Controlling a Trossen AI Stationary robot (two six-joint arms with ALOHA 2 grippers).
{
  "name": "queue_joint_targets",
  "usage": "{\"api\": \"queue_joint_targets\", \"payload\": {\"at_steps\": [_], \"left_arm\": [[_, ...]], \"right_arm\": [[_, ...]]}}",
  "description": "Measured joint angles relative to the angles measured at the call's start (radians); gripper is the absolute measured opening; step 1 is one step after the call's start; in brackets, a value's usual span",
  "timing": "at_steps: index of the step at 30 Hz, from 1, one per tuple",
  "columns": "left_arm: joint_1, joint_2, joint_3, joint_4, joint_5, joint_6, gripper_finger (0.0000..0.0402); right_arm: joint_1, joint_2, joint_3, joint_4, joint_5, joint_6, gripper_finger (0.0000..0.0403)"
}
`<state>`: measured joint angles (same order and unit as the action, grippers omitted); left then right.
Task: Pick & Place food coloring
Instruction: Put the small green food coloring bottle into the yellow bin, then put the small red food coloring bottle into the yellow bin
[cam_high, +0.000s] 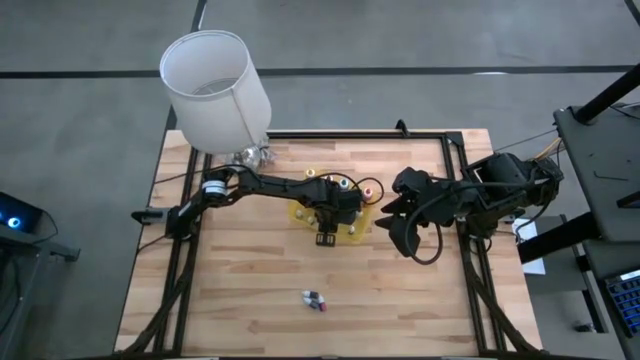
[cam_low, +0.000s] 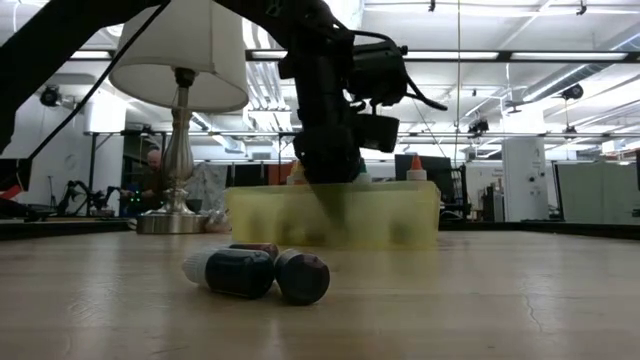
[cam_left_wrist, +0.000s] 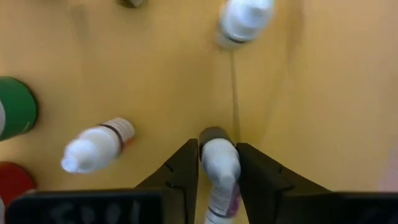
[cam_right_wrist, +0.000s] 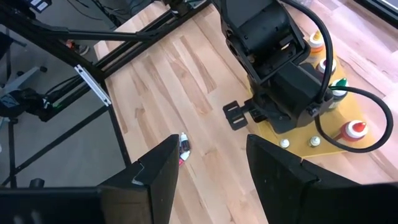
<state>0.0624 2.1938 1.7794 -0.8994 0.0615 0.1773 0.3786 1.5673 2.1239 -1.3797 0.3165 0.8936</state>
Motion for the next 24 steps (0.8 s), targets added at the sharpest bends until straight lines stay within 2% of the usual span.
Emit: {"api": "queue_joint_targets", "payload": {"at_steps": [11, 24], "left_arm": [[-0.001, 0.002, 0.015, -0.001, 0.008, -0.038, 0.013], [-0.001, 0.001, 0.105, -0.096, 0.033, -0.044, 0.0133]], "right_arm": [[0.001, 0.0, 0.0, 0.0, 0.0, -0.004, 0.0177], [0.001, 0.0, 0.0, 0.0, 0.0, -0.015, 0.0178]]}}
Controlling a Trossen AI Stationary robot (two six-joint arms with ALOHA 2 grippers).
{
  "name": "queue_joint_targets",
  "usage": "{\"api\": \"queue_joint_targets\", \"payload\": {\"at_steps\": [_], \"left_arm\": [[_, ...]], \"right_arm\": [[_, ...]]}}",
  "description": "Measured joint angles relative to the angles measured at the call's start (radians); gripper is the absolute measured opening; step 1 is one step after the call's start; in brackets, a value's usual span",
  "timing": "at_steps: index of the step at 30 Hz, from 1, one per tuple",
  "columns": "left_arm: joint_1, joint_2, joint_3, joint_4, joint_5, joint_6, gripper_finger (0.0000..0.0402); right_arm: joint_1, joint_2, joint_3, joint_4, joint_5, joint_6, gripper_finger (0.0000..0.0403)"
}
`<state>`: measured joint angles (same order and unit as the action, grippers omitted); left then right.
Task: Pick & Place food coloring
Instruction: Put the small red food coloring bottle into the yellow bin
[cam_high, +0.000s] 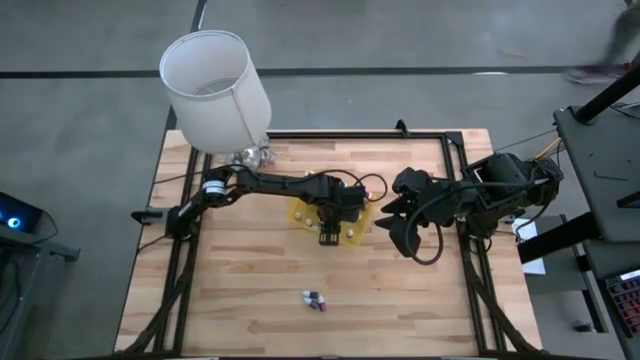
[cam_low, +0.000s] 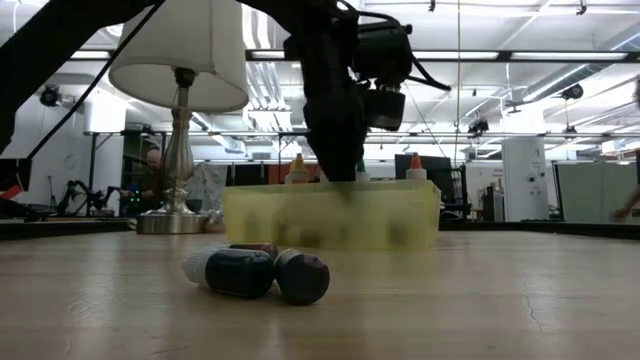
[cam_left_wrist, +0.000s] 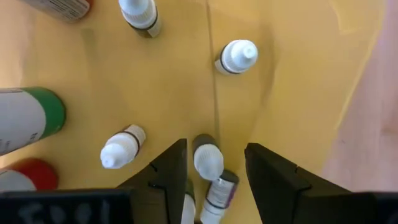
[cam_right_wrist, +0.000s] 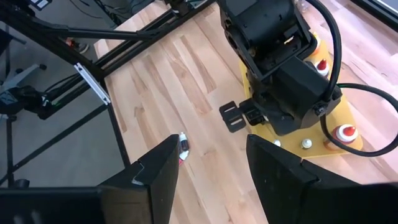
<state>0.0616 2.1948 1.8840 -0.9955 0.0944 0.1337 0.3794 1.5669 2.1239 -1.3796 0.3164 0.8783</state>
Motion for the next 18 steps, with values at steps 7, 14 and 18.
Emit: {"api": "queue_joint_targets", "payload": {"at_steps": [7, 14, 18], "left_arm": [[-0.001, -0.002, 0.09, -0.084, -0.001, -0.014, 0.0133], [-0.025, -0.012, 0.243, -0.299, -0.002, -0.058, 0.0133], [-0.067, -0.042, 0.292, -0.374, -0.004, -0.077, 0.0133]], "right_arm": [[0.0, 0.0, 0.0, 0.0, 0.0, -0.008, 0.0178], [0.0, 0.0, 0.0, -0.001, -0.002, -0.008, 0.0178], [0.001, 0.0, 0.0, -0.002, -0.003, -0.008, 0.0178]]}}
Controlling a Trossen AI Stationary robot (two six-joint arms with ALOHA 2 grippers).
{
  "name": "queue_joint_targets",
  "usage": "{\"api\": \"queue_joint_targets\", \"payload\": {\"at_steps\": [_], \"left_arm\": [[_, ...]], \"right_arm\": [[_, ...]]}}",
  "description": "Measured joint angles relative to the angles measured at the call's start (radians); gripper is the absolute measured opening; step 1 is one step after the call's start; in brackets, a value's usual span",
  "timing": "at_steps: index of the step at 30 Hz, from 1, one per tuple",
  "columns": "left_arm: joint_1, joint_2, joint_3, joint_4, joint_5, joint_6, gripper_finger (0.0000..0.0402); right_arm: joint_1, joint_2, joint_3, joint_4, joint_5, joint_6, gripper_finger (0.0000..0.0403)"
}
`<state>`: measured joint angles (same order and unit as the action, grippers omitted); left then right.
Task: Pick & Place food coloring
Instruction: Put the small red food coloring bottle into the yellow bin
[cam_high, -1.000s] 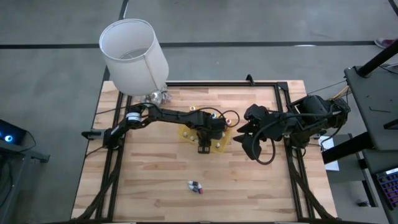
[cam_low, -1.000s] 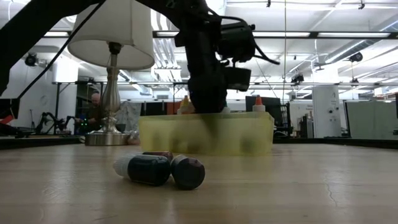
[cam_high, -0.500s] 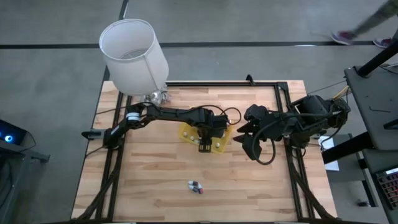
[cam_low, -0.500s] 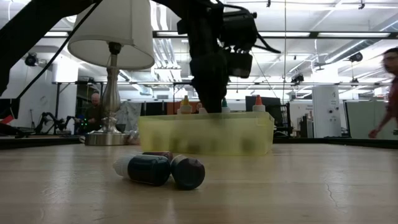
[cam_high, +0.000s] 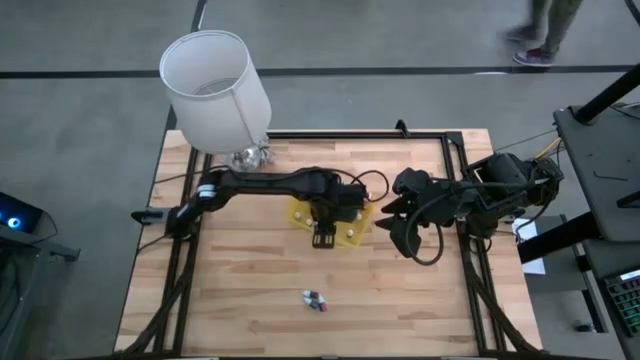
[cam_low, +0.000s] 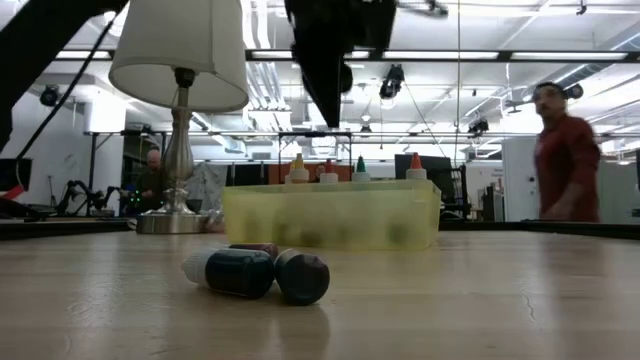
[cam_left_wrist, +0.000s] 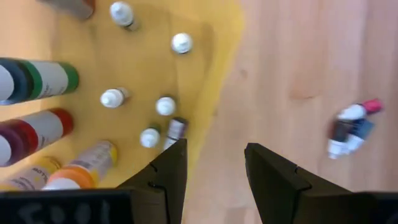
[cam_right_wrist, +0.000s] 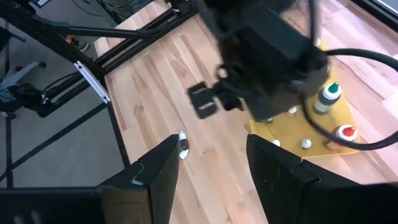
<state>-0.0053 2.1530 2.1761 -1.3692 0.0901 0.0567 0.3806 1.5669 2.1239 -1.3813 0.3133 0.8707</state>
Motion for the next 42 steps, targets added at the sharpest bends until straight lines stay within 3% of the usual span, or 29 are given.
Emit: {"api": "queue_joint_targets", "payload": {"at_steps": [10, 14, 18, 23, 29, 35, 42], "left_arm": [[-0.12, -0.224, -0.097, 0.017, -0.065, -0.13, 0.0133], [-0.149, -0.386, -0.26, 0.088, -0.1, -0.225, 0.0133], [-0.183, -0.59, -0.489, 0.278, -0.118, -0.317, 0.0133], [-0.199, -0.823, -0.739, 0.577, -0.118, -0.356, 0.0133], [-0.2, -1.039, -0.972, 0.781, -0.122, -0.404, 0.0133], [-0.2, -1.18, -1.158, 0.919, -0.122, -0.407, 0.0133], [-0.2, -1.234, -1.29, 1.022, -0.122, -0.436, 0.0133]], "right_arm": [[0.051, -0.001, -0.067, 0.001, -0.002, 0.006, 0.0178], [0.076, 0.0, -0.113, 0.019, -0.002, 0.011, 0.0178], [0.095, 0.001, -0.18, 0.093, -0.003, 0.001, 0.0178], [0.105, 0.001, -0.294, 0.262, -0.007, -0.028, 0.0178], [0.105, 0.005, -0.448, 0.503, -0.034, -0.067, 0.0178], [0.106, 0.027, -0.546, 0.573, -0.08, -0.063, 0.0178], [0.106, 0.146, -0.524, 0.583, -0.177, -0.069, 0.0178]]}}
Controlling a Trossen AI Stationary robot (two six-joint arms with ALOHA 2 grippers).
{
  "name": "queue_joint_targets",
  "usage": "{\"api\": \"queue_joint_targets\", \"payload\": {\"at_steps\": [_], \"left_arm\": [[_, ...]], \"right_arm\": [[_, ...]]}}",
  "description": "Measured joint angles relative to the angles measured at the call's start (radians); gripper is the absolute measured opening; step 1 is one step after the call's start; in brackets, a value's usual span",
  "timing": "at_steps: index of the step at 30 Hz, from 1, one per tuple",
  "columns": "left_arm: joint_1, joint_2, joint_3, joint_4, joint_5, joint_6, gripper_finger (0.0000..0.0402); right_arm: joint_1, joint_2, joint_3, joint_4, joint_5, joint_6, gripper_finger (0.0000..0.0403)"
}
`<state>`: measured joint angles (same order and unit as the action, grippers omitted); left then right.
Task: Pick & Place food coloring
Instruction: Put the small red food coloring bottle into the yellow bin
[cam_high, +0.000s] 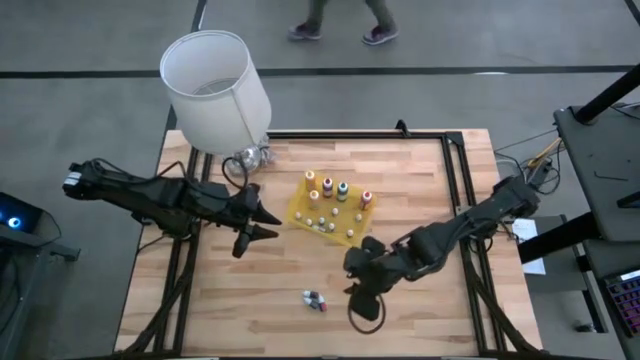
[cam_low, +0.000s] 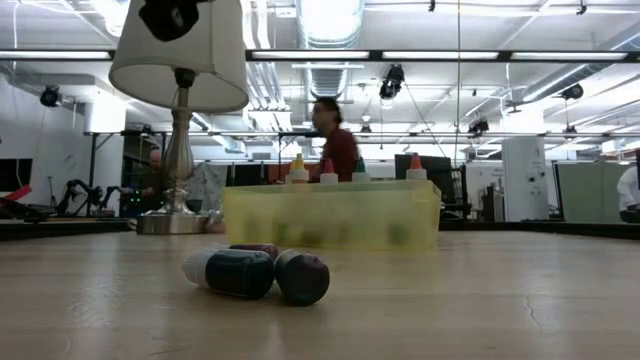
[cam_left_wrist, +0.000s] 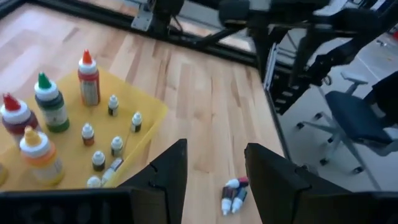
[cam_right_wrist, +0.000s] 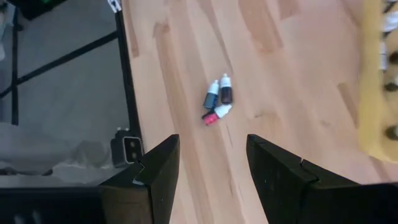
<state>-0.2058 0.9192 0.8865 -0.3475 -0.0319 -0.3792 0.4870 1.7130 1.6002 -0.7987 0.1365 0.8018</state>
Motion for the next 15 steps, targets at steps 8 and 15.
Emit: {"api": "queue_joint_targets", "payload": {"at_steps": [8, 15], "left_arm": [[0.0, 0.0, -0.05, 0.034, 0.008, -0.102, 0.0133], [-0.005, -0.028, -0.092, 0.082, 0.012, -0.091, 0.0133]], "right_arm": [[-0.001, 0.105, 0.079, 0.024, -0.006, -0.067, 0.0177], [-0.003, 0.17, 0.152, 0.02, -0.015, -0.091, 0.0177]]}}
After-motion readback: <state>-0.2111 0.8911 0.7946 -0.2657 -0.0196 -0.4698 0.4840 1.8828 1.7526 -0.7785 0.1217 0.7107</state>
